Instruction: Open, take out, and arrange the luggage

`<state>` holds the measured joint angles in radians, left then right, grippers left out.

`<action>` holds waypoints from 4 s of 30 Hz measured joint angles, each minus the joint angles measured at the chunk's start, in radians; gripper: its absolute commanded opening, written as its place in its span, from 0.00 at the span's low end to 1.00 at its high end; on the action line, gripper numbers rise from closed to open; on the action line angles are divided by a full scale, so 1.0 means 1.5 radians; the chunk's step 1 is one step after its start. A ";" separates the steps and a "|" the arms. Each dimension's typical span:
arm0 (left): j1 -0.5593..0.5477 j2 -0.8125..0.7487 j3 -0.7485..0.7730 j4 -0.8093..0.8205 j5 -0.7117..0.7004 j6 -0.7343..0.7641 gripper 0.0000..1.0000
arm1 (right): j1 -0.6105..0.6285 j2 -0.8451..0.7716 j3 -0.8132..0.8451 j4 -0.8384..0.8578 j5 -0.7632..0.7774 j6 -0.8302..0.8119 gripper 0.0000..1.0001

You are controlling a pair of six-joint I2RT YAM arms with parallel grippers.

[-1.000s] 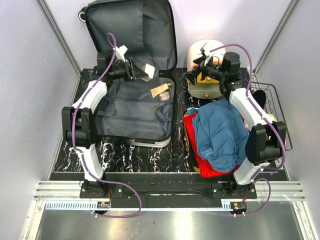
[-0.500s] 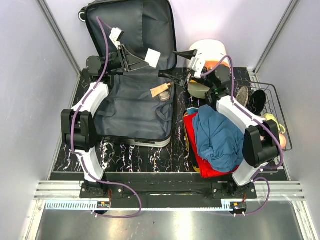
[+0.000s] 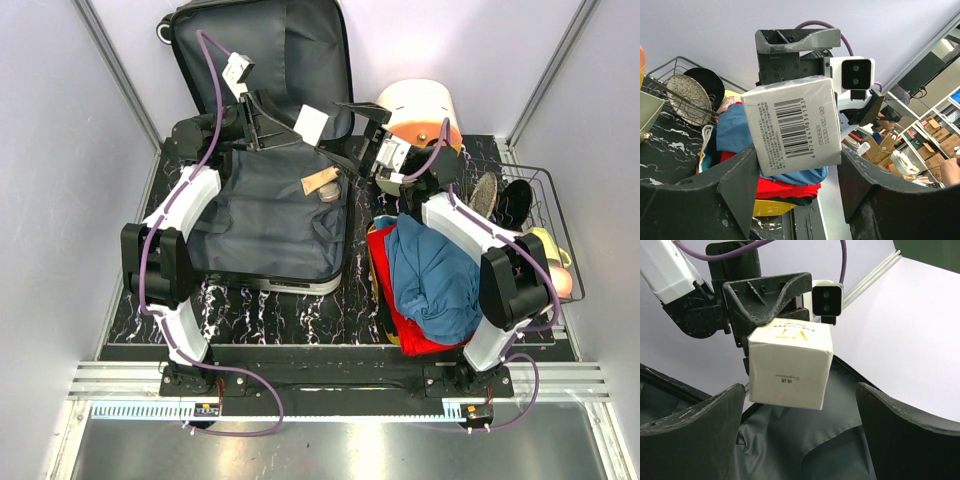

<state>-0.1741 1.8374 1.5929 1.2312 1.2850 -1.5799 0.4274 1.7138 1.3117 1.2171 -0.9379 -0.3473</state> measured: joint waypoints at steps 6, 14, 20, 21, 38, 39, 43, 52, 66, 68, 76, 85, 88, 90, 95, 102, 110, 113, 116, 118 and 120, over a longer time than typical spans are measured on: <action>-0.002 0.000 0.000 0.007 0.002 -0.012 0.24 | 0.015 0.025 0.016 0.023 -0.006 0.005 0.91; -0.005 0.000 0.000 0.016 0.002 -0.014 0.32 | 0.018 0.028 0.021 0.034 -0.004 0.025 0.61; -0.005 -0.003 0.000 -0.010 0.000 0.002 0.55 | 0.018 0.028 0.021 0.033 0.004 0.041 0.33; -0.005 -0.003 0.000 -0.017 0.000 0.007 0.77 | 0.018 0.028 0.021 0.031 0.005 0.043 0.33; 0.108 -0.095 -0.118 -0.444 -0.128 0.430 0.99 | -0.131 -0.137 -0.065 -0.341 0.160 0.112 0.20; 0.109 -0.105 -0.120 -0.489 -0.140 0.479 0.99 | -0.142 -0.148 -0.060 -0.397 0.182 0.114 0.18; 0.102 -0.135 -0.129 -0.597 -0.162 0.610 0.99 | -0.162 -0.178 -0.023 -0.644 0.301 0.126 0.15; 0.096 -0.135 -0.142 -0.625 -0.167 0.652 0.99 | -0.203 -0.170 -0.029 -0.890 0.487 0.176 0.10; 0.096 -0.115 -0.141 -0.641 -0.167 0.676 0.99 | -0.270 0.000 -0.009 -0.915 0.549 0.263 0.08; 0.097 -0.115 -0.141 -0.642 -0.167 0.682 0.99 | -0.272 0.018 -0.004 -0.906 0.549 0.265 0.07; 0.105 -0.115 -0.142 -0.659 -0.168 0.690 0.99 | -0.274 0.041 -0.003 -0.815 0.537 0.267 0.05; 0.108 -0.115 -0.142 -0.674 -0.170 0.703 0.99 | -0.274 0.062 0.003 -0.769 0.524 0.268 0.00; 0.109 -0.115 -0.142 -0.677 -0.171 0.704 0.99 | -0.274 0.063 0.003 -0.768 0.524 0.266 0.00; 0.109 -0.115 -0.142 -0.678 -0.172 0.705 0.99 | -0.274 0.063 0.002 -0.766 0.524 0.263 0.00; 0.109 -0.115 -0.142 -0.678 -0.174 0.705 0.99 | -0.274 0.063 -0.011 -0.748 0.524 0.256 0.00; 0.111 -0.115 -0.142 -0.678 -0.175 0.706 0.99 | -0.277 0.059 -0.045 -0.727 0.530 0.229 0.00; 0.111 -0.115 -0.142 -0.679 -0.175 0.706 0.99 | -0.277 0.059 -0.073 -0.706 0.532 0.216 0.00; 0.111 -0.115 -0.142 -0.680 -0.174 0.707 0.99 | -0.277 0.059 -0.057 -0.734 0.532 0.217 0.00; 0.111 -0.114 -0.142 -0.680 -0.174 0.707 0.99 | -0.277 0.064 -0.008 -0.811 0.532 0.217 0.00; 0.111 -0.114 -0.142 -0.680 -0.174 0.706 0.99 | -0.277 0.081 0.047 -0.872 0.532 0.218 0.00; 0.111 -0.113 -0.142 -0.680 -0.174 0.706 0.99 | -0.277 0.104 0.101 -0.929 0.532 0.218 0.00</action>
<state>-0.0071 1.6672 1.3804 0.2111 1.0233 -0.5201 0.0120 1.8698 1.4639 -0.1757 -0.1398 -0.0196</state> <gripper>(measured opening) 0.988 0.583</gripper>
